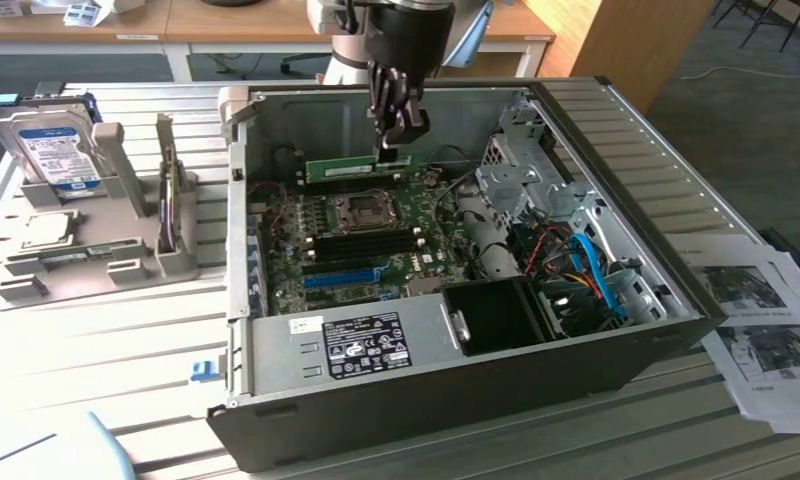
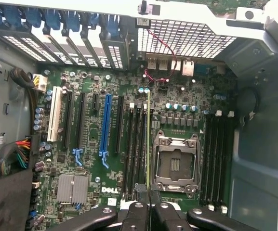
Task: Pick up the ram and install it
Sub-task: 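Insert the ram into the slot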
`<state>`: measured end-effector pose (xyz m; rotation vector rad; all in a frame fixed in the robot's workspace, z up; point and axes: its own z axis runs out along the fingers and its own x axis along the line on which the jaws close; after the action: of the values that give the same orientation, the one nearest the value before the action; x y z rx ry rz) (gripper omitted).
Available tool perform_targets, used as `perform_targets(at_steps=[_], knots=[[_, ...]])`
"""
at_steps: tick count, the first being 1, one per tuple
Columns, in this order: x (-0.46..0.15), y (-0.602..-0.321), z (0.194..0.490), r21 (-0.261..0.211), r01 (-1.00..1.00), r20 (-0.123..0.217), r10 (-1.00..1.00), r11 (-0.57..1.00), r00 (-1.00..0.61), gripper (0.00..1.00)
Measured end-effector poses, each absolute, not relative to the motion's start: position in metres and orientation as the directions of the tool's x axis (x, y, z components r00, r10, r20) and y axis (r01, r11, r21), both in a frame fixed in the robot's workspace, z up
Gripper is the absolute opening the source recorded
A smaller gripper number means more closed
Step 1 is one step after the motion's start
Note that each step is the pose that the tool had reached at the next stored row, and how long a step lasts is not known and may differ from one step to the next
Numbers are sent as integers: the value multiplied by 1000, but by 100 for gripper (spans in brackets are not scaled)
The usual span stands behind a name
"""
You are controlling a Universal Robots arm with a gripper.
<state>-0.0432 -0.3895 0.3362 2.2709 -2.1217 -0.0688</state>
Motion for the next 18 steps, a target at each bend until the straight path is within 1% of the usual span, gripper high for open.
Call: perform_targets(at_steps=[18], knots=[[-43,-389,321,54,-996,-10,-998,-67,66,11]])
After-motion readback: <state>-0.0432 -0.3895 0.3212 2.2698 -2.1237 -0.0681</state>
